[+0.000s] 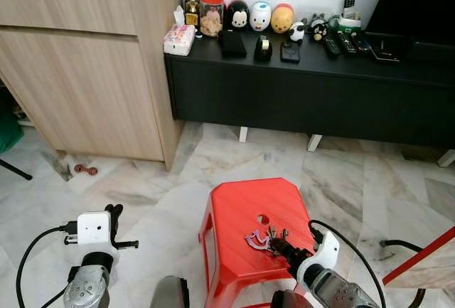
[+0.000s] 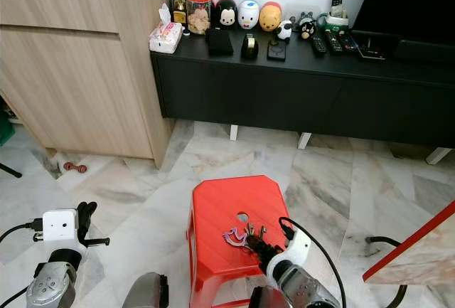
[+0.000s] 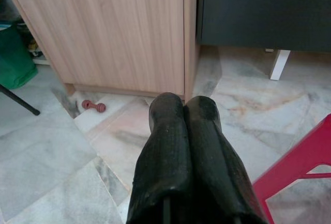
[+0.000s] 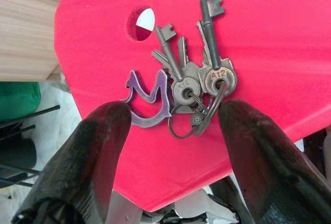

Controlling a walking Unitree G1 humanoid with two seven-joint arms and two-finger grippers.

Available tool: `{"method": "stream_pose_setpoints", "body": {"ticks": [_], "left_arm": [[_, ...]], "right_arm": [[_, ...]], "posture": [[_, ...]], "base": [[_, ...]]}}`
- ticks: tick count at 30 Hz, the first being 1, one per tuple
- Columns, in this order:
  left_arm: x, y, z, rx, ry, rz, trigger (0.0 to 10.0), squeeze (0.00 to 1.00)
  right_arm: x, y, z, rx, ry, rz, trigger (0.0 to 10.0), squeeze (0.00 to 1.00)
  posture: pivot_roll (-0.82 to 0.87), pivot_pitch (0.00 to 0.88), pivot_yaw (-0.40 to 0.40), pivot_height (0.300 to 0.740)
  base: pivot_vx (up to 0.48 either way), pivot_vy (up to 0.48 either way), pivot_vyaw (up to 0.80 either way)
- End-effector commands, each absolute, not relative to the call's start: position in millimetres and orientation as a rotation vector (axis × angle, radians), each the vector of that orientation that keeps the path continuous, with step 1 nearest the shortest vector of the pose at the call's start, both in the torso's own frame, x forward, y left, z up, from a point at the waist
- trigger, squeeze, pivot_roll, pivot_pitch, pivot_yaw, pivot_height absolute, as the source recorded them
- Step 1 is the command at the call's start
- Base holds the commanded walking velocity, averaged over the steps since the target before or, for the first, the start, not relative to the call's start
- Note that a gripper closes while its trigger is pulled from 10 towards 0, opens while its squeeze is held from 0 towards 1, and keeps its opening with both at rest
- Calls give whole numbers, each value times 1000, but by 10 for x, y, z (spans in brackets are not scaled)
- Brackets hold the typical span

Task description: Hang keys on a hook

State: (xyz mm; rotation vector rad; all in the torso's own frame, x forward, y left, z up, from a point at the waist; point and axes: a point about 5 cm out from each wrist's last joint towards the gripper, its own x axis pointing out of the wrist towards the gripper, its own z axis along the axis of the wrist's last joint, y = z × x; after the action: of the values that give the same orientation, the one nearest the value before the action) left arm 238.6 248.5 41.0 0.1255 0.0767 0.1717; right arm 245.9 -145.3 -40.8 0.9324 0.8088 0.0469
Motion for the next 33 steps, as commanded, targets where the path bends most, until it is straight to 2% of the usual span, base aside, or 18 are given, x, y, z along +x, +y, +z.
{"method": "stream_pose_setpoints", "body": {"ticks": [1, 17, 18, 19, 20, 21, 22, 23, 24, 25, 33], "left_arm": [[2378, 2471, 388, 136, 95, 165, 10000, 0], [2357, 2442, 361, 141, 105, 162, 10000, 0], [2354, 2439, 361, 140, 105, 163, 10000, 0], [2354, 2439, 361, 140, 105, 163, 10000, 0], [2352, 2434, 357, 139, 106, 163, 10000, 0], [2350, 2432, 355, 138, 106, 164, 10000, 0], [2347, 2429, 352, 138, 108, 164, 10000, 0], [2344, 2425, 348, 137, 109, 164, 10000, 0], [2343, 2424, 347, 137, 110, 164, 10000, 0], [2343, 2423, 346, 137, 110, 164, 10000, 0], [2334, 2418, 338, 137, 112, 163, 10000, 0]], "right_arm": [[2468, -1479, -411, 929, 809, 34, 10000, 0], [2474, -1473, -432, 885, 837, 38, 10000, 0], [2481, -1481, -429, 877, 832, 36, 6824, 0], [2481, -1481, -429, 877, 832, 36, 6824, 0], [2483, -1486, -430, 858, 835, 37, 1059, 0], [2482, -1485, -432, 851, 838, 40, 1059, 0], [2483, -1482, -432, 850, 839, 41, 0, 0], [2487, -1478, -429, 851, 839, 47, 0, 0], [2490, -1474, -426, 852, 839, 51, 4314, 0], [2495, -1470, -422, 852, 839, 58, 10000, 0], [2482, -1433, -430, 865, 877, 75, 10000, 0]], "posture": [[228, 82, -99, 626], [224, 92, -104, 626], [225, 93, -106, 626], [225, 93, -106, 626], [225, 93, -107, 626], [225, 95, -108, 626], [225, 96, -108, 626], [226, 97, -108, 626], [226, 98, -109, 626], [226, 99, -108, 626], [226, 102, -110, 626]], "base": [[0, 0, 0], [0, 0, 0], [0, 0, 0], [0, 0, 0], [0, 0, 0], [0, 0, 0], [0, 0, 0], [0, 0, 0], [0, 0, 0], [0, 0, 0], [0, 0, 0]]}}
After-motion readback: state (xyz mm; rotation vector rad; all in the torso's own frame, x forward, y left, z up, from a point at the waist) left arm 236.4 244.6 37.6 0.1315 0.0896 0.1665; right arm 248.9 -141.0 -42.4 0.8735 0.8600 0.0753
